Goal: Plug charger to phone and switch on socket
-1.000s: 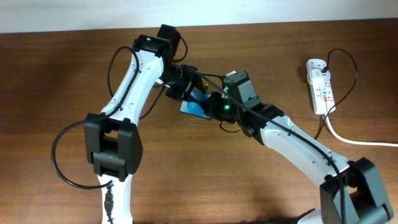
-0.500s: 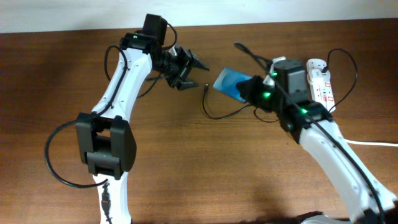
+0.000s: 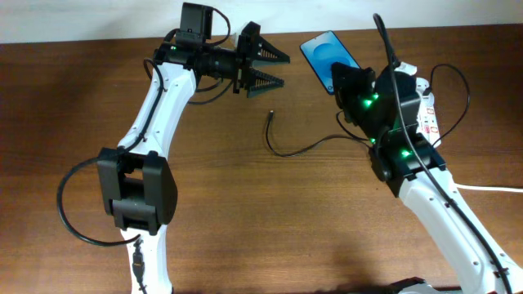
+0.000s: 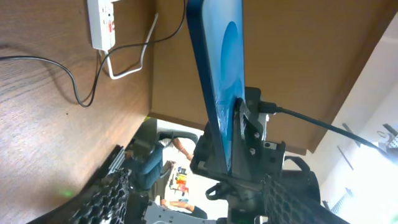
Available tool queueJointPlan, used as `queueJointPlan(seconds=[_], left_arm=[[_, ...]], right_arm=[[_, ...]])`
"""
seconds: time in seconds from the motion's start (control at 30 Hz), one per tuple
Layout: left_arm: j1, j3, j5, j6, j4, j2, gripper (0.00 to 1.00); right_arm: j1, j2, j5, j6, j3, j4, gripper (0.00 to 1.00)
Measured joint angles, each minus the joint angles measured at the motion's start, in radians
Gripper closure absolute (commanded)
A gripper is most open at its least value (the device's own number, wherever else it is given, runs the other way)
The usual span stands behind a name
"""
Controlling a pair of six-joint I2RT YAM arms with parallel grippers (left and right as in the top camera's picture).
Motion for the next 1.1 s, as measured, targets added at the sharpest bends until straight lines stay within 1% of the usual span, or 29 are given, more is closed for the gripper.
queueJointPlan(seconds=[0.1, 0.17, 0.27, 0.37, 0.47, 0.6, 0.83, 0.93, 1.03, 1.1], left_arm=[[0.0, 0.0, 0.013, -0.008, 0.02, 0.0, 0.29], [0.0, 0.0, 0.031, -0.043, 0.105, 0.0, 0.3], [0.0, -0.001, 0.041, -0.097, 0.178, 0.0, 0.32], [0.0, 0.0, 0.044, -0.135, 0.207, 0.0, 0.35], [0.0, 0.0, 0.032, -0.159, 0.209, 0.0, 0.4], [0.0, 0.0, -0.008, -0.163, 0.209, 0.0, 0.44], [0.0, 0.0, -0.085, -0.177, 0.209, 0.0, 0.5], [0.0, 0.0, -0.122, -0.178, 0.209, 0.0, 0.5], [0.0, 0.0, -0.141, -0.181, 0.209, 0.0, 0.59], [0.0, 0.0, -0.146, -0.189, 0.209, 0.0, 0.63]], right_arm=[[0.036, 0.035, 0.029, 0.092, -0.001, 0.067, 0.96], [0.073, 0.086, 0.041, 0.14, -0.001, 0.155, 0.96], [0.113, 0.112, 0.061, 0.182, -0.001, 0.158, 0.96], [0.131, 0.114, 0.09, 0.202, -0.001, 0.16, 0.96], [0.134, 0.114, 0.106, 0.212, -0.001, 0.16, 0.96], [0.156, 0.114, 0.113, 0.237, -0.001, 0.16, 0.96], [0.191, 0.114, 0.113, 0.259, -0.001, 0.16, 0.96], [0.198, 0.114, 0.113, 0.26, -0.001, 0.16, 0.96], [0.198, 0.114, 0.114, 0.26, -0.001, 0.16, 0.96], [0.198, 0.114, 0.114, 0.261, -0.001, 0.16, 0.96]])
